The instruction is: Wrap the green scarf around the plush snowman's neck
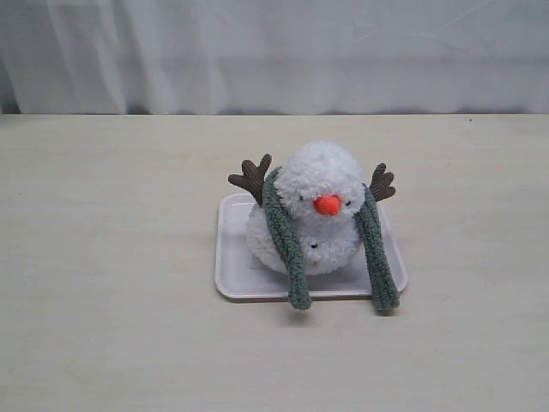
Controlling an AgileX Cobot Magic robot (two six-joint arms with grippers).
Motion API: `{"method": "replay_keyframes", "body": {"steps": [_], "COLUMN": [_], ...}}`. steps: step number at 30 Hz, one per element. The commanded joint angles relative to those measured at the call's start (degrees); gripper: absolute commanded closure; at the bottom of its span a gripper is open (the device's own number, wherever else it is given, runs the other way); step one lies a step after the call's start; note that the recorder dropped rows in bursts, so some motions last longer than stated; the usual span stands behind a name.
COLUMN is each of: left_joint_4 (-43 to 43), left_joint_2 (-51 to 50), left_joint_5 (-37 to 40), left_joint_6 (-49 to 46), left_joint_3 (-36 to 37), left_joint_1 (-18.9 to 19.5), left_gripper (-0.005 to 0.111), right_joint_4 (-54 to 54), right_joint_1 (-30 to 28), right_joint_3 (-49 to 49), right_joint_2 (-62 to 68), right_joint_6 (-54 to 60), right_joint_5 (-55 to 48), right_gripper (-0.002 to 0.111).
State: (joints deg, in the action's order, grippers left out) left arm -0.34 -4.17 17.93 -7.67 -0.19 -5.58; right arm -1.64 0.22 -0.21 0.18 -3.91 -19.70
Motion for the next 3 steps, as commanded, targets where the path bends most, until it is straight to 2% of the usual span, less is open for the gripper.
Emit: {"method": "replay_keyframes", "body": {"steps": [1,3], "left_joint_4": [-0.16,-0.16], "left_joint_2": [-0.33,-0.33], "left_joint_5": [-1.10,-1.10], "left_joint_6": [0.09,0.09], "left_joint_3": [0.19,0.19], "left_joint_1": [-0.49,-0.49], "left_gripper": [0.107,0.107], "right_joint_4": [0.18,0.18], "right_joint_1": [-0.05,-0.05], "right_joint_3": [0.21,0.21], "right_joint_2": [-0.18,-0.18], "right_joint_6": [0.19,0.19], "right_joint_5": [-0.09,-0.09], "right_gripper": [0.104,0.104]}}
